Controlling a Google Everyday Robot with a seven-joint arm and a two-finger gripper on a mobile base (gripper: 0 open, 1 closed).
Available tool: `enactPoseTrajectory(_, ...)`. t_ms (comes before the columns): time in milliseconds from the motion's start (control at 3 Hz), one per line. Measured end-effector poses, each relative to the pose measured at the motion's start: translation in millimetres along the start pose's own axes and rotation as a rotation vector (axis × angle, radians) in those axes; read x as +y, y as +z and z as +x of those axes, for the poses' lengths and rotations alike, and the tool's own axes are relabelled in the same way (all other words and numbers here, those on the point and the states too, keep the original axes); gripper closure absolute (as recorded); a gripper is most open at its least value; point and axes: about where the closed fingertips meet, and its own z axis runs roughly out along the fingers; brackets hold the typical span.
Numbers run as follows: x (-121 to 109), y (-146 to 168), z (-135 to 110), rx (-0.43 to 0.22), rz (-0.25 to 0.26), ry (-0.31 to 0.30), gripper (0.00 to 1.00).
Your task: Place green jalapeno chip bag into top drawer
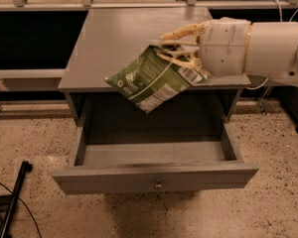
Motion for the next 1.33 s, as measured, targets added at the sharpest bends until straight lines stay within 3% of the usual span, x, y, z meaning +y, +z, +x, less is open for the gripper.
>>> enactPoseTrajectory(333,40.3,-23.1,3.1,-0.020,-0.123,0.034,1.00)
enactPoseTrajectory(1000,114.3,-48.5,62.5,0.138,-0.396,0.045,1.00)
enactPoseTrajectory(1333,120.3,-51.6,71.7,0.163,-0.419,0.039,1.00)
